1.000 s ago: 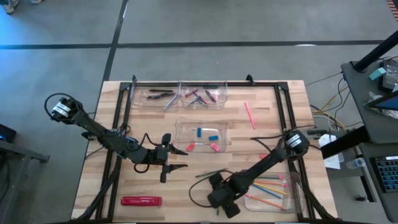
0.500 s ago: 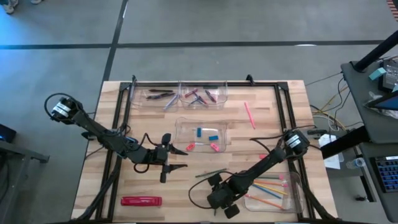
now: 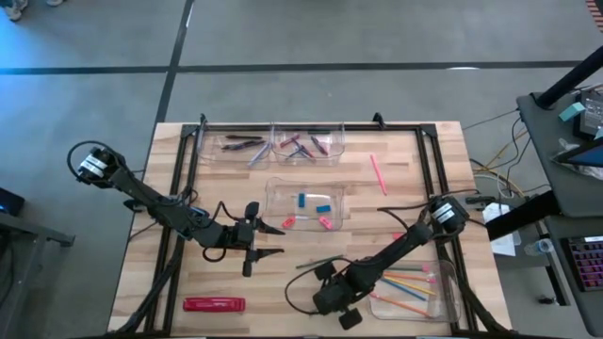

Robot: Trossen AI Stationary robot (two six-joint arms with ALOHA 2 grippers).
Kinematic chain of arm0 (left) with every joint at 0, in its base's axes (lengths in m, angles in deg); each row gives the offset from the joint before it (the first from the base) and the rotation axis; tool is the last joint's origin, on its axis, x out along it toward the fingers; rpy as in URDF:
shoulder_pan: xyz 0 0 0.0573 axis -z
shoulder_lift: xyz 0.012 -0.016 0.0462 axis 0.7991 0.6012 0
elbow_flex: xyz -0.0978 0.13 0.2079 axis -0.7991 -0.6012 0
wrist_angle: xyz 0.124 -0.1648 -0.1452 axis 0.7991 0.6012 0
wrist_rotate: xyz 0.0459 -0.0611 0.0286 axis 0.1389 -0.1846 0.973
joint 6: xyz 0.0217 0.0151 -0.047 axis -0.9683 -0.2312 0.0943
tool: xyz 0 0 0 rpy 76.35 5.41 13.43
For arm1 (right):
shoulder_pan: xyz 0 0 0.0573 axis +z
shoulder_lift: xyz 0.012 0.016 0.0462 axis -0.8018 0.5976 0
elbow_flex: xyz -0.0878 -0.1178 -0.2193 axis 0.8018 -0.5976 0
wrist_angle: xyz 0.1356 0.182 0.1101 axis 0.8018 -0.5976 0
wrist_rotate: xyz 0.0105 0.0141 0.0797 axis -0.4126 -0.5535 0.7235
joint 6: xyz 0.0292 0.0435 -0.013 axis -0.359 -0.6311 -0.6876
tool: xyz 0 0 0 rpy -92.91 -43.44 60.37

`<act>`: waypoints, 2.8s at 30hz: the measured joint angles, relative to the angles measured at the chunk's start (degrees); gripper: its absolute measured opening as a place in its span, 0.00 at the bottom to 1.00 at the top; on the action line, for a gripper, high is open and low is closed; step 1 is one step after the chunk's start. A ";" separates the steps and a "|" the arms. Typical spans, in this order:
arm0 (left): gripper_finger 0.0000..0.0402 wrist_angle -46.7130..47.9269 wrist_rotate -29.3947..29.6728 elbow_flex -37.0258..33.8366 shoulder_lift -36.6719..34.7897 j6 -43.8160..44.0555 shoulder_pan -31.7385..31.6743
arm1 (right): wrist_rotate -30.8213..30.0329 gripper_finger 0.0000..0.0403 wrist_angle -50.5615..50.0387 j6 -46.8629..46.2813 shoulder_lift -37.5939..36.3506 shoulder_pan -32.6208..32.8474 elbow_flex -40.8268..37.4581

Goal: Sort crayons/erasers/pens/pencils in bins
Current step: Put the green crayon into the top right transparent bin, then put the green pencil into the bottom transparent bin

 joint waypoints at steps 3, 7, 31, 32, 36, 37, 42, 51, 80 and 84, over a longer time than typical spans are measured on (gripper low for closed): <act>0.45 0.00 0.01 -0.01 0.00 0.00 0.01 | -0.27 0.07 -0.10 0.07 -0.79 -0.53 -0.06; 0.45 -0.04 0.01 -0.01 0.00 0.00 -0.01 | -2.21 0.06 -1.75 0.13 -2.77 -1.77 -0.32; 0.45 -0.55 0.58 0.41 -0.04 0.02 -0.02 | -16.08 0.05 -11.15 11.90 -24.90 -30.98 -2.15; 0.45 -0.55 0.58 0.41 -0.04 0.02 -0.04 | -16.08 0.05 -10.58 12.09 -24.91 -33.53 -2.19; 0.45 -0.55 0.54 0.41 -0.04 0.02 0.01 | -15.67 0.05 -8.96 12.54 -24.73 -43.04 -2.23; 0.45 -0.52 0.54 0.41 -0.04 0.02 0.01 | -14.99 0.05 -8.70 12.36 -24.72 -45.15 -2.22; 0.45 -0.52 0.52 0.37 -0.04 -0.22 0.00 | -13.67 0.08 -8.43 10.43 -23.88 -52.90 -2.52; 0.45 -0.52 0.54 0.15 -0.04 -0.42 -0.04 | -13.70 0.31 -8.77 10.41 -24.20 -55.01 -2.52; 0.45 -0.55 0.63 0.15 -0.04 -0.02 -0.04 | -13.52 0.45 -9.32 -10.79 -51.48 -57.63 -46.27; 0.45 -0.55 0.65 0.15 -0.04 -0.02 -0.04 | -9.99 0.45 -5.41 -12.51 -50.94 -58.05 -50.20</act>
